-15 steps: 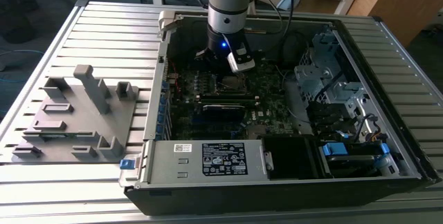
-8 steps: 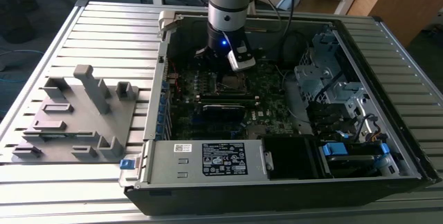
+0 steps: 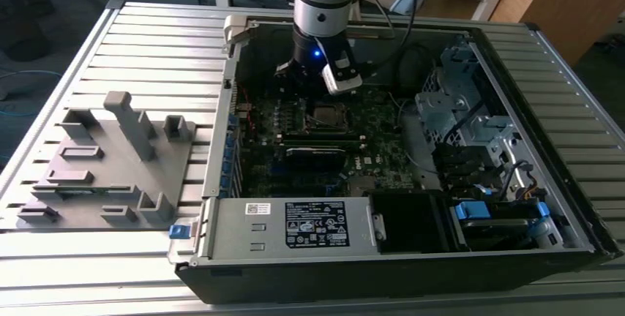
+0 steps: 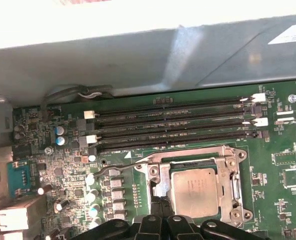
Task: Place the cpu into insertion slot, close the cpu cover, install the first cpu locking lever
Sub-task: 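Close the cpu cover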
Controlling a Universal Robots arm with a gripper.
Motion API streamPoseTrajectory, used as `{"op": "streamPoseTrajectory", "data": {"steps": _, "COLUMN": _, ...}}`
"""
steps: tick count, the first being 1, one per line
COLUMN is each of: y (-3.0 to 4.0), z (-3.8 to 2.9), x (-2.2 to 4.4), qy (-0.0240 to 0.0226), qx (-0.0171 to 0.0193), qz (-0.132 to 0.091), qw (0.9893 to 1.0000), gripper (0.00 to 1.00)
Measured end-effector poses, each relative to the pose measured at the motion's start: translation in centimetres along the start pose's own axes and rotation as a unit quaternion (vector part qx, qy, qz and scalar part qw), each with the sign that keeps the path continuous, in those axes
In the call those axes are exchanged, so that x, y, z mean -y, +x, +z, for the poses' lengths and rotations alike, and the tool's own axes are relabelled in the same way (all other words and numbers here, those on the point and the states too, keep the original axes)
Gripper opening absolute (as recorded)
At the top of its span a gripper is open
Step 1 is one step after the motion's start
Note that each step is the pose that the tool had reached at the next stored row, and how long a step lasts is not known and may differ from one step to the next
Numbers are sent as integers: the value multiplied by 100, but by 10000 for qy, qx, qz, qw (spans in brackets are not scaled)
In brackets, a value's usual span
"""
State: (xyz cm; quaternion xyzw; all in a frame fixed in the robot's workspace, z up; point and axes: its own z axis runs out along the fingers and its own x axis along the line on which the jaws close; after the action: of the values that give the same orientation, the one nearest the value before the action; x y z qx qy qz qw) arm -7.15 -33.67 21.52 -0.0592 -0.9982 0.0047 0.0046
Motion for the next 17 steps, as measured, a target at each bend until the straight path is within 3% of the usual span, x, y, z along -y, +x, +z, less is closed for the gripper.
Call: {"op": "streamPoseTrajectory", "data": {"steps": 17, "y": -43, "z": -1, "x": -5, "qy": 0, "qx": 0, "qz": 0, "qw": 10000, "gripper": 10}}
